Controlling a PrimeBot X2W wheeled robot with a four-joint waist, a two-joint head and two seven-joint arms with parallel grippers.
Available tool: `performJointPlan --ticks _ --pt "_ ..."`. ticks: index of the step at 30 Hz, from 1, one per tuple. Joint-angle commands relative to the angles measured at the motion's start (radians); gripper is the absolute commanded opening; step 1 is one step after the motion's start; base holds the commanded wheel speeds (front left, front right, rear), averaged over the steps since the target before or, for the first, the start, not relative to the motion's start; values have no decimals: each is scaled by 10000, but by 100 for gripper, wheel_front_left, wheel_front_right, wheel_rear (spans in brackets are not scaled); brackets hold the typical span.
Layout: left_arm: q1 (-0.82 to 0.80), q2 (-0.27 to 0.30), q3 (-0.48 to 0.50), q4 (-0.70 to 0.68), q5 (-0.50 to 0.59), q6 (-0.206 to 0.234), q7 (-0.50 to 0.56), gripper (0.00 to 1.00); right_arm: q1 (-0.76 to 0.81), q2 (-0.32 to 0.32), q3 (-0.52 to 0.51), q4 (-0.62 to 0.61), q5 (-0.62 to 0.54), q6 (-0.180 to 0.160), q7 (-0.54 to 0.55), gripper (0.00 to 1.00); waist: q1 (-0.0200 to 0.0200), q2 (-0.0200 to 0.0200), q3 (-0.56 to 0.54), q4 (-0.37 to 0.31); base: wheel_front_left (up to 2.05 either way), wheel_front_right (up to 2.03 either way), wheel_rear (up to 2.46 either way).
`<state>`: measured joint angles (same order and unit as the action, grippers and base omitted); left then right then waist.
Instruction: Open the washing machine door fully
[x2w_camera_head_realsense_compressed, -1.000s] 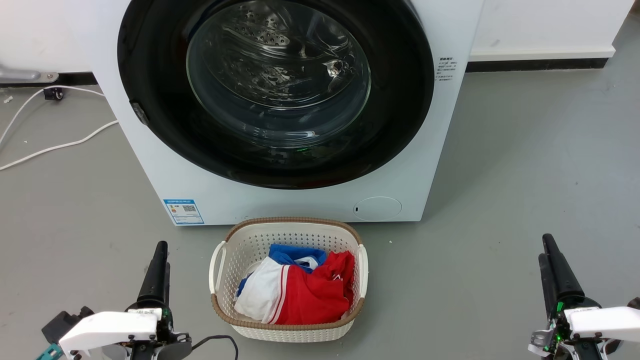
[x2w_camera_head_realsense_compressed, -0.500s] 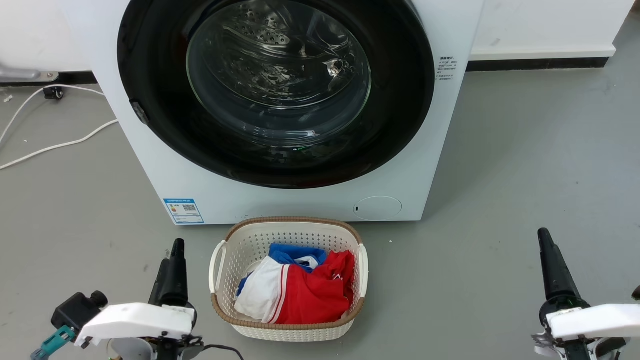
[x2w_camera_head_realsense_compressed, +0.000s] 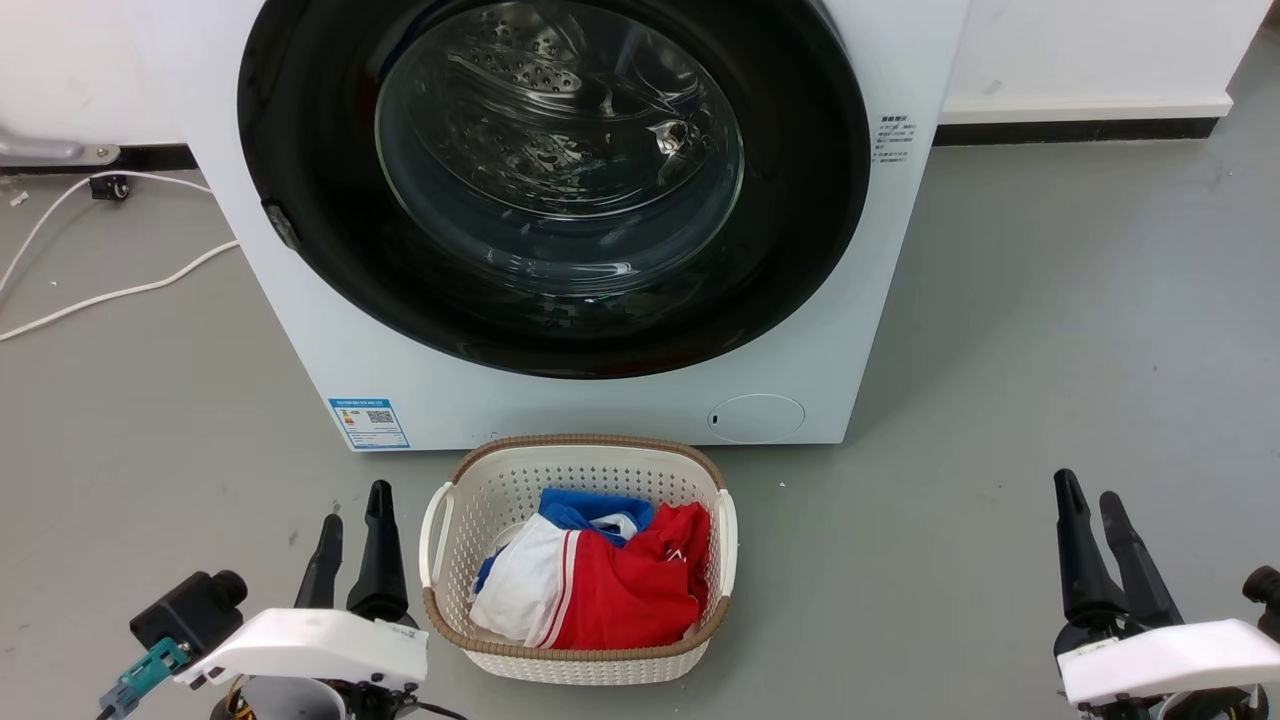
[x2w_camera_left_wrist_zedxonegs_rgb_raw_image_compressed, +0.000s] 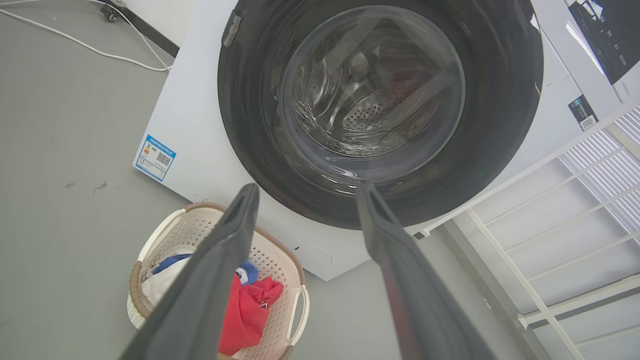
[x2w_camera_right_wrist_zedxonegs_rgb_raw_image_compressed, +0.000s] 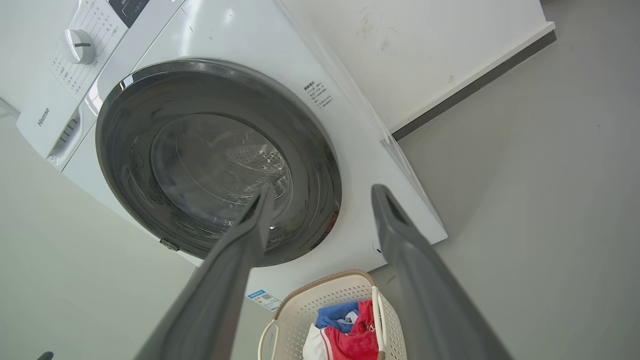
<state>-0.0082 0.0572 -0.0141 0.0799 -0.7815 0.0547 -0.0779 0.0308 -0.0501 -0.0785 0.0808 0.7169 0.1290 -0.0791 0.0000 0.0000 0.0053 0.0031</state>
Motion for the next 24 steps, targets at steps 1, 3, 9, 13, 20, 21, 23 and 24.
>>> performJointPlan --ticks 1,3,9,13,20,21,23,24 --pt "-49 91 -54 -214 284 70 -99 100 -15 -23 16 -192 -329 13 -93 100 0 0 2 3 0 0 0" --pt "-25 122 -137 -255 531 80 -162 100 11 -22 52 -252 -709 14 -152 100 0 0 5 7 0 0 0" --pt "57 155 -335 -348 1230 100 -348 100 143 -21 2 -371 -1363 15 -336 100 0 0 7 14 0 0 0" --pt "100 172 -443 -341 1699 79 -462 100 242 -19 40 -447 -1884 15 -453 100 0 0 7 19 0 0 0" --pt "177 190 -602 -368 2529 146 -658 100 379 -17 48 -561 -2713 17 -647 100 0 0 6 26 0 0 0" --pt "190 192 -619 -370 2639 154 -690 100 405 -17 53 -580 -2824 17 -673 100 0 0 6 28 0 0 0" --pt "208 195 -650 -376 2864 167 -735 100 448 -16 58 -619 -3051 18 -729 100 0 0 4 33 0 0 0" --pt "215 196 -665 -382 2973 176 -766 100 468 -16 57 -638 -3147 18 -751 100 0 0 2 36 0 0 0"
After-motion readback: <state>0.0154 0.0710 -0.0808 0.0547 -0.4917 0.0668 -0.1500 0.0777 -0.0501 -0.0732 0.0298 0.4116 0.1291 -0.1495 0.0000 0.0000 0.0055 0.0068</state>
